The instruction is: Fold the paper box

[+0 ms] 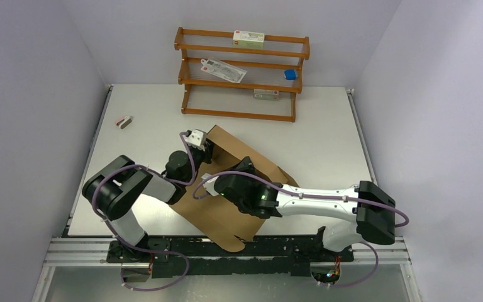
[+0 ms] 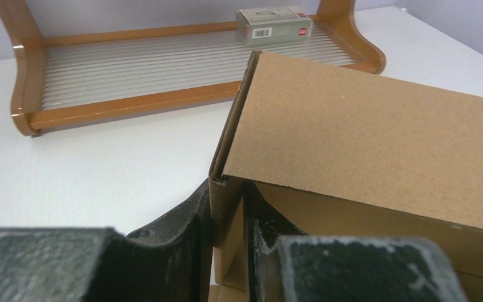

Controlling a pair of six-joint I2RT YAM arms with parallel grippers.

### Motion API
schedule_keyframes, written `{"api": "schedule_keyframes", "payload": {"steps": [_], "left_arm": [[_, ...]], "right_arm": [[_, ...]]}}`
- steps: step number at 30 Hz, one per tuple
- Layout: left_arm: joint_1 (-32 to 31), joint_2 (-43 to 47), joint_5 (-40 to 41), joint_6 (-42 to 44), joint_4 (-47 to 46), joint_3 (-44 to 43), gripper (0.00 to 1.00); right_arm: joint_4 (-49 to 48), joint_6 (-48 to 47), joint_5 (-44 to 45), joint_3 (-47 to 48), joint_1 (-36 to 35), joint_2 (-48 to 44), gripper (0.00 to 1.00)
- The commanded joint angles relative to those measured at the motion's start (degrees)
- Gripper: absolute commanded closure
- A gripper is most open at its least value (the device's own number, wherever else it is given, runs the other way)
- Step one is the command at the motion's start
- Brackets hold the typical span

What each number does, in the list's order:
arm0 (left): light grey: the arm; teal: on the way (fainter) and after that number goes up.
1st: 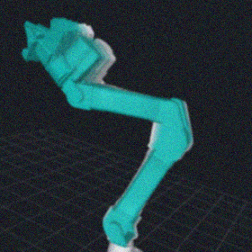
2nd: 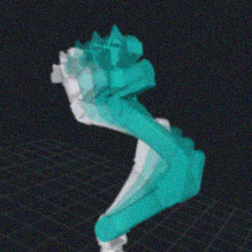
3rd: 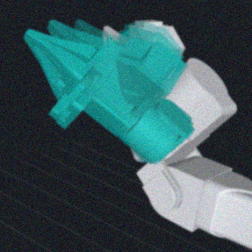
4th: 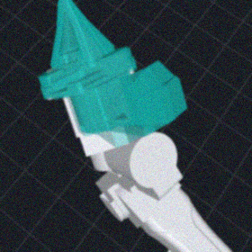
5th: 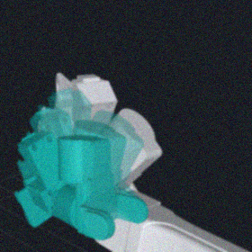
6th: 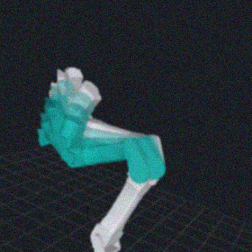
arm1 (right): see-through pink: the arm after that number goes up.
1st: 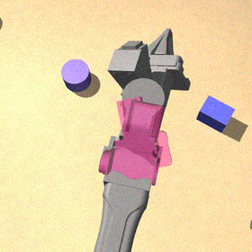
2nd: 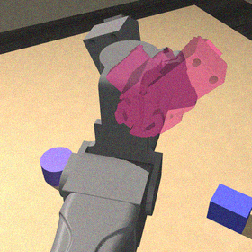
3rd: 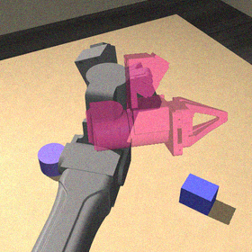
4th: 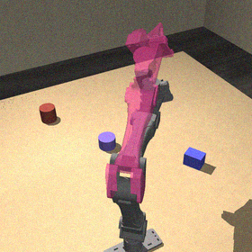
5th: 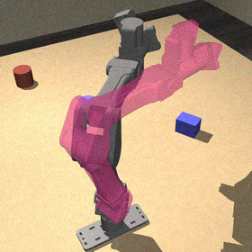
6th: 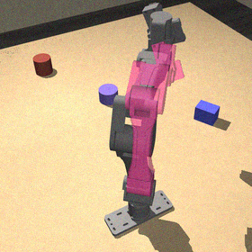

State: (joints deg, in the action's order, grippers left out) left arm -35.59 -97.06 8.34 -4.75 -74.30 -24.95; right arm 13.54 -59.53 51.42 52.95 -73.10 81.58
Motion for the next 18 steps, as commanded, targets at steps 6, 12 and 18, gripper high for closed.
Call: {"api": "schedule_keyframes", "payload": {"steps": [6, 12, 18], "left_arm": [[-3.0, -1.9, 21.5, -0.3, -10.2, 0.1, 0.86], [-4.6, -2.4, 29.4, 0.1, -11.3, 0.5, 0.89], [-6.6, -3.2, 37.9, 1.1, -11.2, -0.2, 0.92]], "right_arm": [[5.5, 4.0, -9.8, 1.7, 0.5, 0.5, 0.91], [7.4, 5.7, -12.2, 2.9, 1.1, 0.3, 0.92], [7.9, 6.9, -14.1, 2.9, 1.9, -0.2, 0.92]]}}
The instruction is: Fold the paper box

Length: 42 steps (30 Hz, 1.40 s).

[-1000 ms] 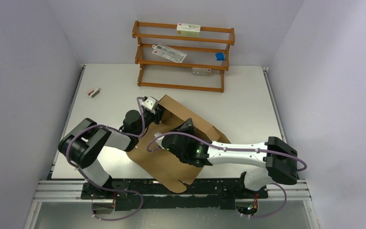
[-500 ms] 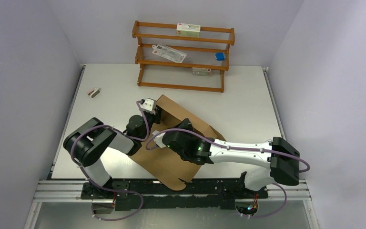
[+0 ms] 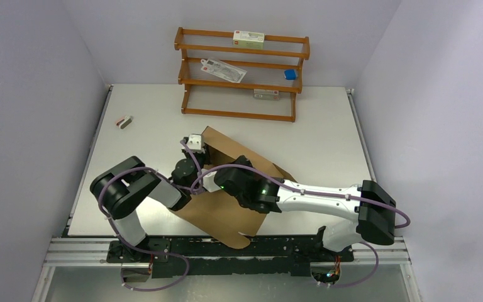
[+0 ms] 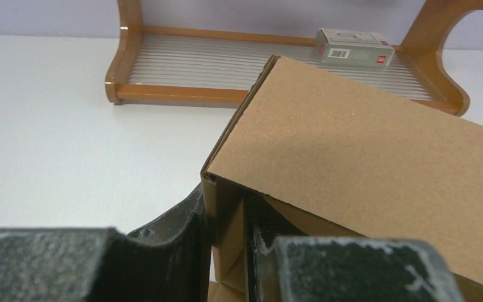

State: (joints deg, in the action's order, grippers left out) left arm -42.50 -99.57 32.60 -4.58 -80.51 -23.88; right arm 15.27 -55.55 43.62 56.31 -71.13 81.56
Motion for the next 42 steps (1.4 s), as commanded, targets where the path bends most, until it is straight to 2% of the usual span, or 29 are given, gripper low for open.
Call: {"api": "schedule_keyframes", "payload": {"steps": [1, 8, 12, 16, 22, 25, 30, 35, 38, 42], "left_arm": [[0.2, -0.6, 14.2, 0.4, -3.7, -1.6, 0.92], [-1.1, -0.8, 20.4, 0.7, -0.1, -2.8, 0.95], [-1.5, -0.6, 22.9, 2.4, -1.6, -2.0, 0.95], [-1.3, -0.8, 13.8, 2.9, -7.9, 1.6, 0.91], [-1.1, -1.0, 3.0, 3.2, -7.7, 3.2, 0.93], [-0.2, 1.5, 1.1, 3.3, -2.2, 3.3, 0.95], [2.5, 8.0, -4.2, 0.7, 13.2, 1.8, 0.95], [2.8, 11.4, -7.1, 1.5, 19.8, 0.9, 0.95], [2.9, 11.4, -7.9, 2.3, 20.6, 0.6, 0.95], [3.0, 11.2, -7.5, 2.2, 21.2, 0.4, 0.95]], "right_arm": [[6.0, 3.0, -6.5, -0.6, 0.1, -0.3, 0.92], [5.4, 4.0, -7.4, -0.8, 0.9, 0.4, 0.92], [4.0, 4.0, -8.0, -1.2, 1.9, -0.2, 0.92], [3.6, 4.6, -8.0, -1.0, 2.1, -0.3, 0.9], [2.9, 5.1, -6.4, -2.3, 2.2, -1.5, 0.72], [2.5, 5.4, -4.0, -4.2, 2.4, -3.0, 0.66], [1.5, 7.3, 0.0, -8.4, 2.5, -6.4, 0.57], [-2.6, 5.6, 8.1, -13.3, 2.5, -7.9, 0.51], [-7.1, 1.9, 9.6, -15.5, 2.5, -9.4, 0.51], [-7.8, 1.6, 9.9, -15.0, 2.5, -9.6, 0.62]]}}
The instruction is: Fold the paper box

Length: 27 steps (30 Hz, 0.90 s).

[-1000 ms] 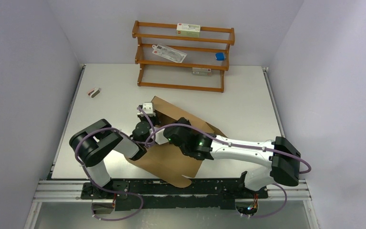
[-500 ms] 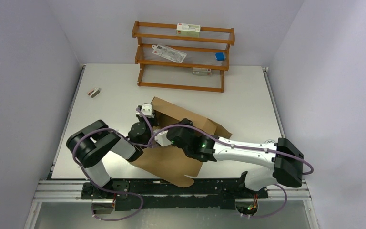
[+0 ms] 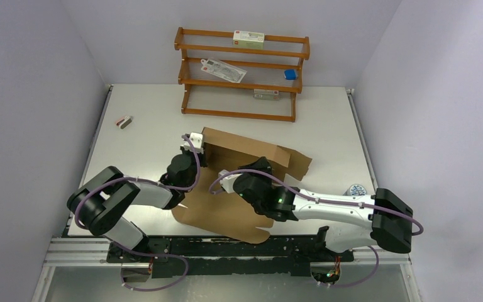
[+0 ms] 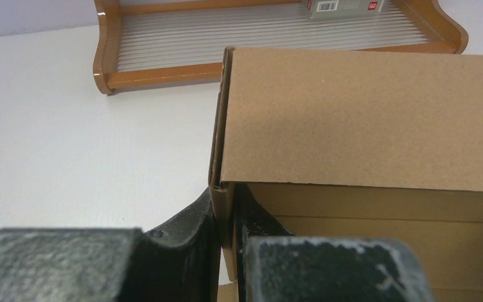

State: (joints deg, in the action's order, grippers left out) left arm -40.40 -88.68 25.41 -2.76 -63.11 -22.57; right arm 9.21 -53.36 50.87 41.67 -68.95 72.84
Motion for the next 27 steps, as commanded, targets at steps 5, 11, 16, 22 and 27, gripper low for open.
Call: {"api": "schedule_keyframes", "payload": {"steps": [5, 11, 16, 22, 27], "left_arm": [[1.1, 0.0, 0.7, 0.0, 2.8, -0.4, 0.93], [1.4, -1.6, 0.2, -0.2, 1.5, -0.2, 0.92], [1.7, -1.5, -0.4, 0.7, 2.9, -0.7, 0.95], [3.2, 1.2, -3.2, 1.0, 9.9, -2.3, 0.95], [4.2, 3.2, -6.7, 0.6, 13.9, -3.5, 0.95]], "right_arm": [[0.0, 0.8, 2.3, 0.3, 0.3, -0.1, 0.78], [2.5, 2.5, 1.1, 1.4, 0.3, 0.4, 0.89], [1.4, 2.4, 1.1, 1.2, 0.4, -0.9, 0.87], [6.9, 6.7, -5.1, 8.1, 0.4, -6.8, 0.59], [12.8, 6.6, -9.5, 12.5, 1.8, -9.2, 0.42]]}}
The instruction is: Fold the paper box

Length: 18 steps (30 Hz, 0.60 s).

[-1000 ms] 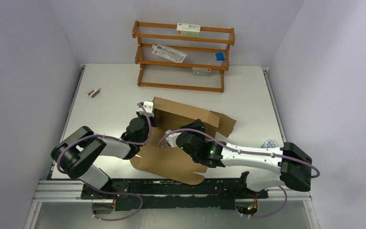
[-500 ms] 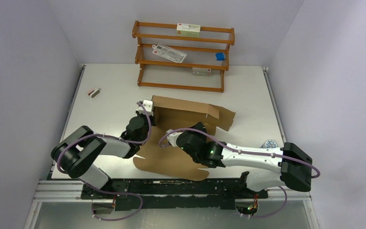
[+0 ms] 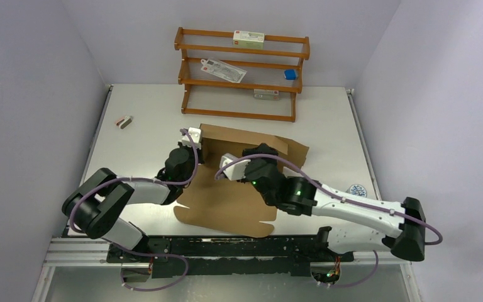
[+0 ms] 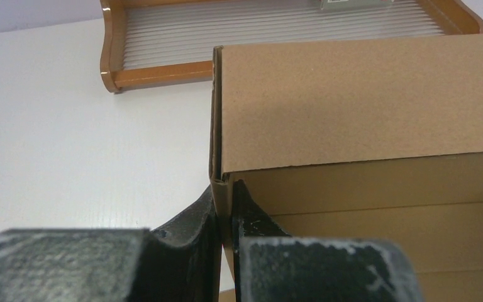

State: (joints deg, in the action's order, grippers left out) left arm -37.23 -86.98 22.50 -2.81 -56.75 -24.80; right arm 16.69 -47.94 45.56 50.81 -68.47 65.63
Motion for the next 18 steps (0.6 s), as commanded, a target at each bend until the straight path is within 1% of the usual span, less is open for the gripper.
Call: {"api": "schedule_keyframes", "payload": {"steps": [1, 3, 5, 12, 18], "left_arm": [[1.1, 1.5, -4.2, 0.6, 7.9, -1.6, 0.95], [1.4, 1.5, -4.9, 0.7, 9.3, -2.4, 0.95], [1.7, 1.8, -5.7, 0.6, 9.9, -2.6, 0.95], [2.6, 1.3, -7.9, 0.3, 10.5, -2.9, 0.95], [3.2, 0.9, -9.9, 0.2, 11.1, -3.4, 0.95]], "right_arm": [[6.0, 0.6, -4.3, 3.8, 1.7, -1.8, 0.4], [7.2, -0.4, -4.0, 4.3, 2.2, -0.9, 0.36], [7.1, -1.0, -4.2, 4.4, 3.0, 0.2, 0.35], [1.1, -5.3, -4.2, 3.1, 5.4, 5.1, 0.34], [-5.6, -9.9, -4.5, 1.7, 8.6, 8.7, 0.36]]}}
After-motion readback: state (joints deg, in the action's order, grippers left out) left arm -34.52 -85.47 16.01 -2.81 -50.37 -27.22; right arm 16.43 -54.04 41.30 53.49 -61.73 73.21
